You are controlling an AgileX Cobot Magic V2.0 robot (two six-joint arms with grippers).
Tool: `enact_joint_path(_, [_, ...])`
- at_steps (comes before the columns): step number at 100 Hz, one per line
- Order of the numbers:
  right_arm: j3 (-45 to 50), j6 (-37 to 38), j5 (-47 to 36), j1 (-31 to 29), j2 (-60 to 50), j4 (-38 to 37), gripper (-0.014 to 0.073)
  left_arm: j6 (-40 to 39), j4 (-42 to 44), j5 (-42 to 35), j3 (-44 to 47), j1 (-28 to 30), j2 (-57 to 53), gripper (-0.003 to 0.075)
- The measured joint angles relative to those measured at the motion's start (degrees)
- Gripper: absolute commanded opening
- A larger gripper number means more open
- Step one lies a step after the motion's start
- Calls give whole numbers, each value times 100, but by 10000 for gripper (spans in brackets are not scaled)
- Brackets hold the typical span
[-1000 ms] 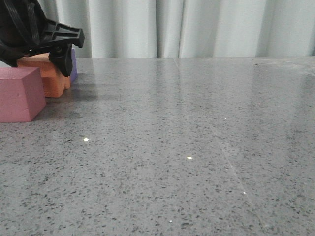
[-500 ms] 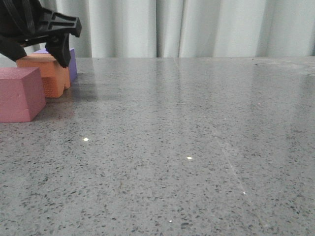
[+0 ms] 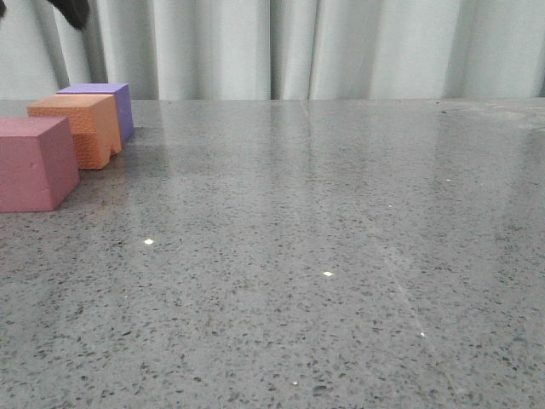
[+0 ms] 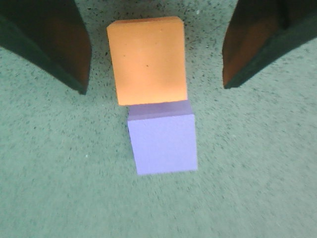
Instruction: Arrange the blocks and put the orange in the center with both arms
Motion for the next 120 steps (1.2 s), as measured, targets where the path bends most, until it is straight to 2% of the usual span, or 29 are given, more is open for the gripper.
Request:
enact_joint_path(11, [0, 0, 0, 0, 0, 0, -67, 88, -14, 205, 0, 0, -408, 368])
enact_joint_path(35, [0, 0, 0, 0, 0, 0, -67, 163, -36, 531, 0, 0, -1510, -20])
enact_joint_path(79, [0, 0, 0, 0, 0, 0, -67, 316, 154, 1360, 121, 0, -2843, -19])
enact_joint_path(120, [0, 0, 0, 0, 0, 0, -67, 328, 154, 1656, 121, 0, -3065, -19])
